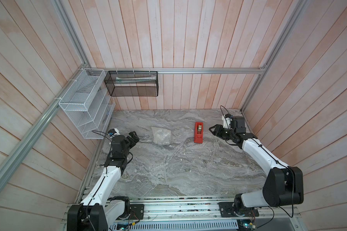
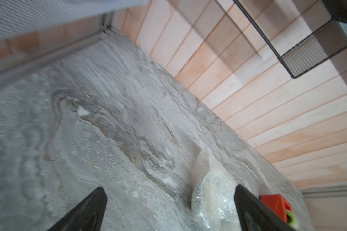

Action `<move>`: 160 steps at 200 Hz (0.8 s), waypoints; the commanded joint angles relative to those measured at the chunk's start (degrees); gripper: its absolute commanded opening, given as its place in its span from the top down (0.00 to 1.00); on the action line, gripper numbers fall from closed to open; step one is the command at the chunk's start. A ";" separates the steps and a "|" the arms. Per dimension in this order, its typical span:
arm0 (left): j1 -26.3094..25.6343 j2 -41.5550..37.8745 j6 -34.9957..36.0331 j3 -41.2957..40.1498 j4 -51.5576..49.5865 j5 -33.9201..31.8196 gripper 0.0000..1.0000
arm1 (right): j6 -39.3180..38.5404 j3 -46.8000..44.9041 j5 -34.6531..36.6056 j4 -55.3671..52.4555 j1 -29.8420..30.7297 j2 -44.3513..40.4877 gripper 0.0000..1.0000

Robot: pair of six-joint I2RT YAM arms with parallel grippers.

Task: Wrap bowls in bubble wrap
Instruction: Reset both arms

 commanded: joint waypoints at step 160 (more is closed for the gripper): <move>0.97 7.56 30.27 -25.48 51.40 -11.96 0.00 | -24.82 -42.31 41.55 66.01 -4.57 -5.14 0.02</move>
